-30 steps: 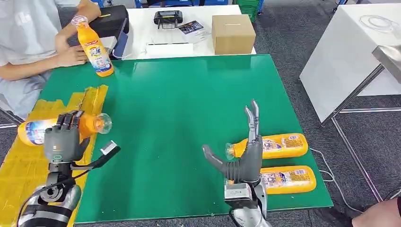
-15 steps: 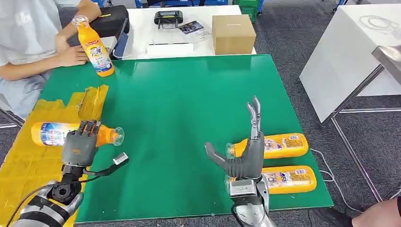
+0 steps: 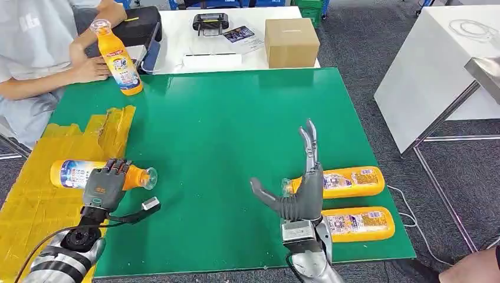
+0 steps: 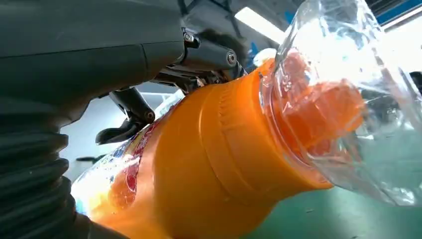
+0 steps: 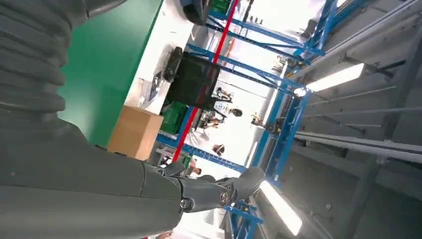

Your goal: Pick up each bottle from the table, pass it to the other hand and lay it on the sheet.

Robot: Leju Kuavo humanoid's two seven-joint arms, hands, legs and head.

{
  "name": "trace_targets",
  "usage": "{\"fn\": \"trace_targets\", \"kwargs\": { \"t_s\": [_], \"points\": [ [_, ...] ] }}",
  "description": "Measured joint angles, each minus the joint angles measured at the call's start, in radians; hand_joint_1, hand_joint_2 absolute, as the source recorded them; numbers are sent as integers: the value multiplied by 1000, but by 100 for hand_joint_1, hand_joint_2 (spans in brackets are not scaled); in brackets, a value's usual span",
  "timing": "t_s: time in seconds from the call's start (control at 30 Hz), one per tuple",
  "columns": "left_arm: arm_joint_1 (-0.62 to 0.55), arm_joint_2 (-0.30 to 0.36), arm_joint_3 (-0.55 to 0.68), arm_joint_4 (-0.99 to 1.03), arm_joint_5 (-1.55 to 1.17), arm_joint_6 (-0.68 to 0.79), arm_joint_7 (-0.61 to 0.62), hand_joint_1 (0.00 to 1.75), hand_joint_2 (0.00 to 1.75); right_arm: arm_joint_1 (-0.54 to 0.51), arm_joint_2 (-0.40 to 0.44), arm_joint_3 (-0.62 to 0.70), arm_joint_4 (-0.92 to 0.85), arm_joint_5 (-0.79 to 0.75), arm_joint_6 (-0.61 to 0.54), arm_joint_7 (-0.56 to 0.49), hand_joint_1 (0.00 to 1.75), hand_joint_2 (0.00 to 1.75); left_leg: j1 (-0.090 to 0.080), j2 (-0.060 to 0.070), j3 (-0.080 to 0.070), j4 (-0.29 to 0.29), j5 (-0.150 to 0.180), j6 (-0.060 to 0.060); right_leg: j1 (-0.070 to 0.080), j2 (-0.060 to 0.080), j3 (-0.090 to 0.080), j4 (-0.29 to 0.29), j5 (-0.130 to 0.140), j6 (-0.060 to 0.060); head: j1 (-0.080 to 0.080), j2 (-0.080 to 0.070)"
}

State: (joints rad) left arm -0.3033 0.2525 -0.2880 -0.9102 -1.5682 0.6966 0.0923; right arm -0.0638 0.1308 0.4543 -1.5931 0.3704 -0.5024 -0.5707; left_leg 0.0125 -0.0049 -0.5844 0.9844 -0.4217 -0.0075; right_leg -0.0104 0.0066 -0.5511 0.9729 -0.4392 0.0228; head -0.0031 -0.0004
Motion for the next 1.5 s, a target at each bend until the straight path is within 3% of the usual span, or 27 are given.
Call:
{"fn": "trace_targets", "kwargs": {
  "t_s": [0.43,0.47,0.5,0.53,1.1,1.33,1.5],
  "points": [
    [-23,-30,90,93,7,0,-36,175,175,-2,0,7,15,0,1,1,0,175,0,0,0,0,0,0,0,0,0,0,0,0,0,0],
    [-28,-32,95,105,16,2,-45,127,175,-2,0,7,16,0,1,1,0,175,0,0,0,0,0,0,0,0,0,0,0,0,0,0],
    [-35,-34,100,120,20,3,-51,45,175,-2,0,7,16,0,1,1,0,175,0,0,0,0,0,0,0,0,0,0,0,0,0,0],
    [-39,-35,101,128,21,3,-54,3,175,-2,0,7,17,0,1,1,0,175,0,0,0,0,0,0,0,0,0,0,0,0,0,0],
    [-146,-68,150,342,56,-26,-171,0,175,-2,0,6,19,9,7,12,0,175,0,-2,6,0,0,0,0,-1,7,0,0,0,0,0],
    [-145,-66,182,348,211,-36,-301,0,175,-1,0,4,19,12,14,13,0,175,0,-1,8,-1,0,0,0,-1,9,0,0,0,0,0],
    [-76,-67,233,269,487,1,-501,0,175,1,-1,-3,19,12,16,11,0,175,0,0,8,-1,0,0,0,0,8,0,0,0,0,0]
  ]
}}
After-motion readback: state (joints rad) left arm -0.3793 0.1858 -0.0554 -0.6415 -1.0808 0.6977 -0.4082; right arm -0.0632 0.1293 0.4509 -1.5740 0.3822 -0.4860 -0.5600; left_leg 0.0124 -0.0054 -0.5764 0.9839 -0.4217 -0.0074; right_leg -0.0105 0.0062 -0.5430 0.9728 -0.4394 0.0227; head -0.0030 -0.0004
